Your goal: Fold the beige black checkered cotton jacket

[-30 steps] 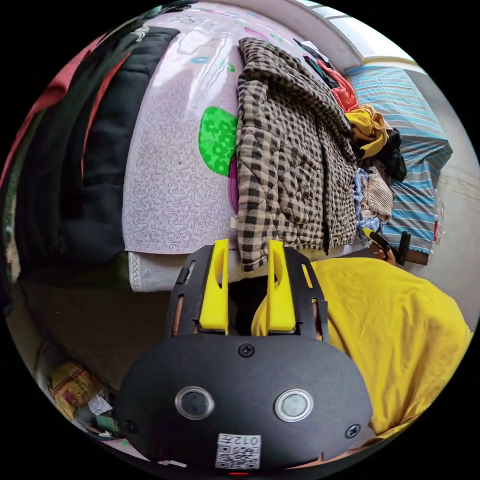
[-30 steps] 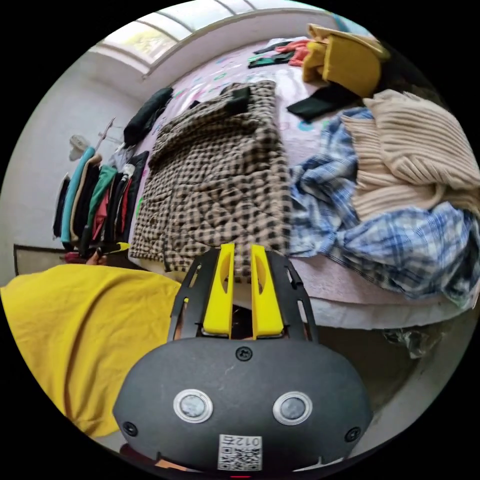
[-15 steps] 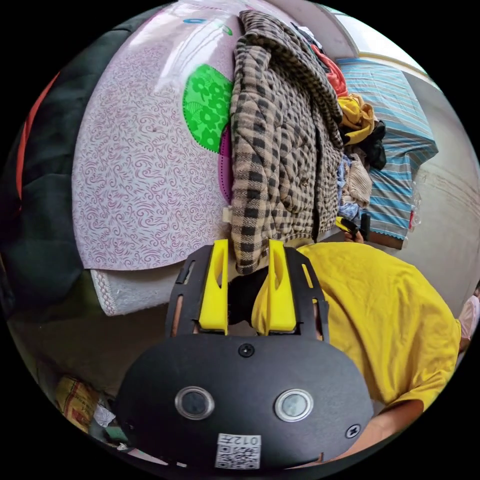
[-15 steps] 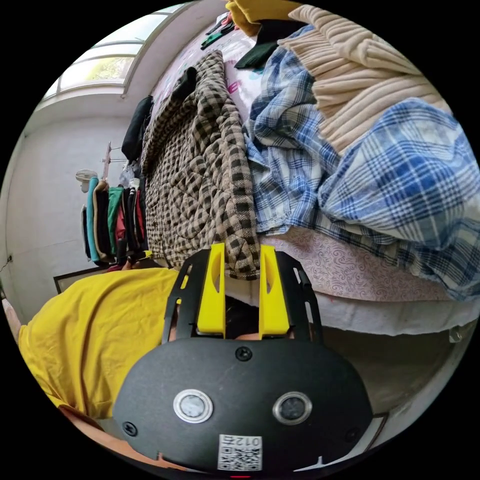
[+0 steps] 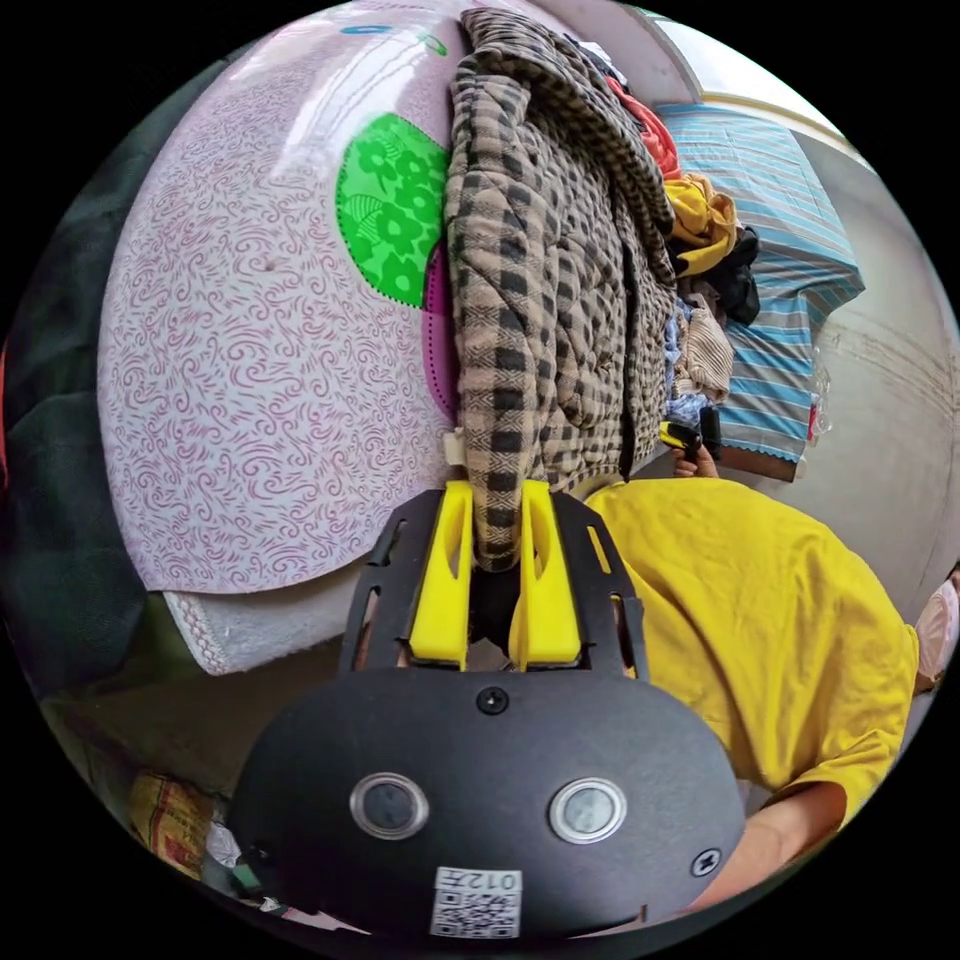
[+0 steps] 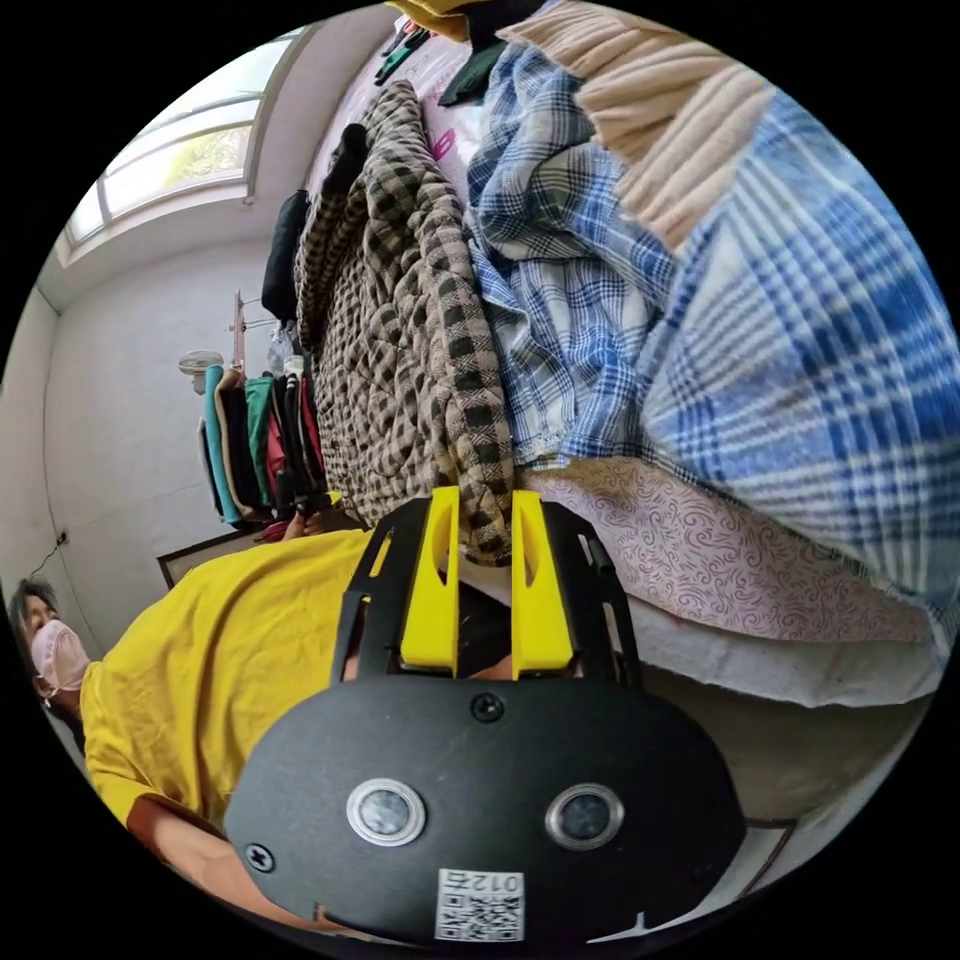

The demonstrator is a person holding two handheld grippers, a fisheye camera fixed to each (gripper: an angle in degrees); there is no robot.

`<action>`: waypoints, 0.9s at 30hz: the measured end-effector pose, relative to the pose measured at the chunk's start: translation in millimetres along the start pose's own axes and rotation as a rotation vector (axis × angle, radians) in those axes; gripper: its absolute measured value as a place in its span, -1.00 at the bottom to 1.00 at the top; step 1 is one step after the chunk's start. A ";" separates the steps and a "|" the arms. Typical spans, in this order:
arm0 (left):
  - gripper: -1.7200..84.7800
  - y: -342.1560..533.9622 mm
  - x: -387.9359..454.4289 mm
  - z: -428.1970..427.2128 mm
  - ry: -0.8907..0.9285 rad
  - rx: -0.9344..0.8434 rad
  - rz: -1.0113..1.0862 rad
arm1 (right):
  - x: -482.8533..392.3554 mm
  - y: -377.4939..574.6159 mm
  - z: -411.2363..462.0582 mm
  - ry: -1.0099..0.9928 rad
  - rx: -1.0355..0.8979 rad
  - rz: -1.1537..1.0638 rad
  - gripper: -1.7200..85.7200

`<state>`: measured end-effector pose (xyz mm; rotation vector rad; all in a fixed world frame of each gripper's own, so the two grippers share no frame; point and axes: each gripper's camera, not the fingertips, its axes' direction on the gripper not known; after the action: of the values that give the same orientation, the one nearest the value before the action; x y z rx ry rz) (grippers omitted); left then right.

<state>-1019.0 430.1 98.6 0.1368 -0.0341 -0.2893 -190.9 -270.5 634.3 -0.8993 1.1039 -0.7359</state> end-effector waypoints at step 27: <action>-0.82 117.0 131.2 -171.6 0.687 0.483 0.198 | -86.8 94.7 -191.3 -0.783 0.415 -0.358 -0.93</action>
<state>-851.2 525.8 -53.2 0.7017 0.5654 -0.0192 -393.1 -197.6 551.5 -0.9094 0.0886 -0.7637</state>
